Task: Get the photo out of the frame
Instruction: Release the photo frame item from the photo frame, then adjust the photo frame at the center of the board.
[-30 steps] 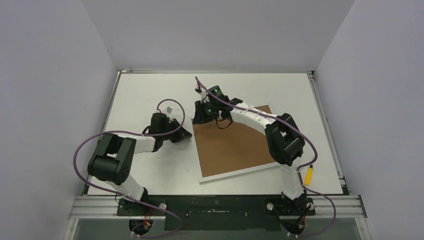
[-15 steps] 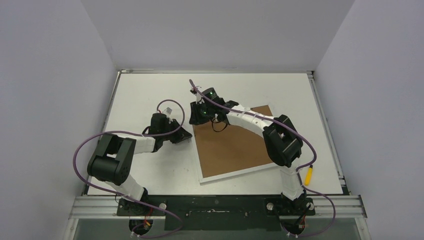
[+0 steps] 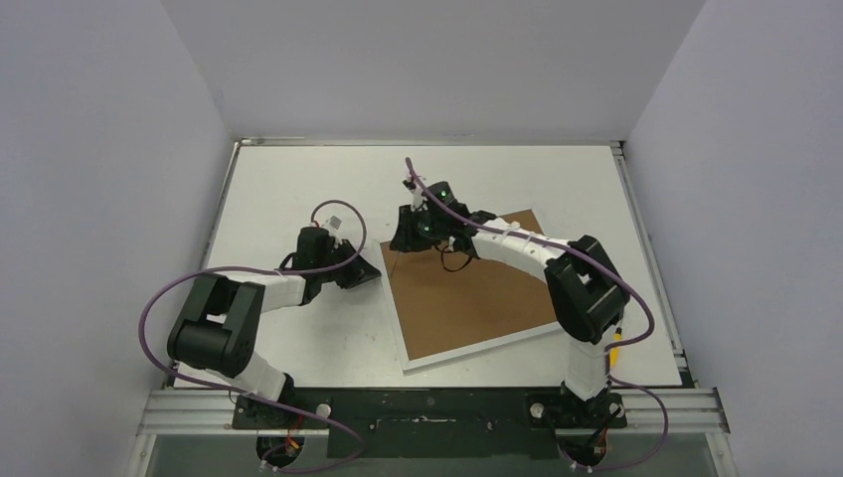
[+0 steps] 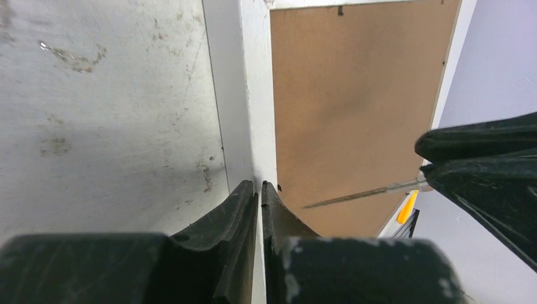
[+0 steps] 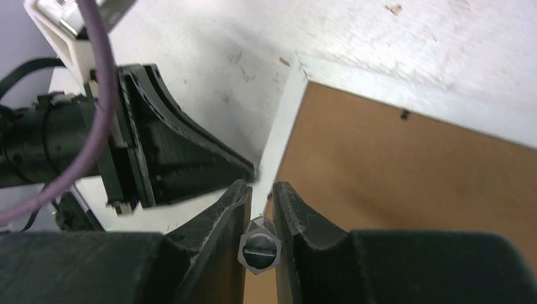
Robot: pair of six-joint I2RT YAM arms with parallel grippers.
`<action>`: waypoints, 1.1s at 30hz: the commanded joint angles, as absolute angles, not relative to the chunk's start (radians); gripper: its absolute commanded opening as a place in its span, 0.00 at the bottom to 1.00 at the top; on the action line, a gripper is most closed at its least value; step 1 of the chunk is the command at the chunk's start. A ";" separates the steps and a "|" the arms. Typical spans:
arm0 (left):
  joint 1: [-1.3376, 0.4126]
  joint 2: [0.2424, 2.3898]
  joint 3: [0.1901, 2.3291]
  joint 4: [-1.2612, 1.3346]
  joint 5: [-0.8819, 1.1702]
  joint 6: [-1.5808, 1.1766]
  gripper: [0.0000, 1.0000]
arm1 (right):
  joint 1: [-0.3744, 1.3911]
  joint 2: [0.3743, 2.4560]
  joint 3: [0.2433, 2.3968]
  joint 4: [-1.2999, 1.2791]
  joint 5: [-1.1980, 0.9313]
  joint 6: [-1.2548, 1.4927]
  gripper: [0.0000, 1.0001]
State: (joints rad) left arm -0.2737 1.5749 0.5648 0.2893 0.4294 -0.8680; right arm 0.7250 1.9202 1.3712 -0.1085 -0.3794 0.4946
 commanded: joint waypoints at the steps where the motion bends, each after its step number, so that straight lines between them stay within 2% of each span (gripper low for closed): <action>1: -0.244 1.499 0.572 0.282 0.429 -0.830 0.08 | 0.646 1.749 1.255 -0.009 -0.465 0.587 0.05; 6: -0.241 1.449 0.595 0.227 0.422 -0.769 0.14 | 0.575 1.655 1.128 0.036 -0.442 0.607 0.05; 16: -0.273 1.392 0.684 0.148 0.326 -0.531 0.45 | 0.471 1.425 0.896 0.102 -0.347 0.682 0.05; 19: -0.319 1.392 0.714 0.165 0.274 -0.405 0.51 | 0.432 1.340 0.863 0.075 -0.332 0.669 0.05; 24: -0.401 1.506 0.880 0.031 0.153 -0.227 0.55 | 0.402 1.194 0.816 0.013 -0.278 0.640 0.05; 31: -0.449 1.693 1.123 -0.165 0.039 -0.059 0.61 | 0.391 1.008 0.776 -0.168 -0.097 0.634 0.05; 33: -0.452 1.722 1.164 -0.189 0.051 -0.029 0.71 | 0.390 0.969 0.770 -0.220 -0.034 0.638 0.05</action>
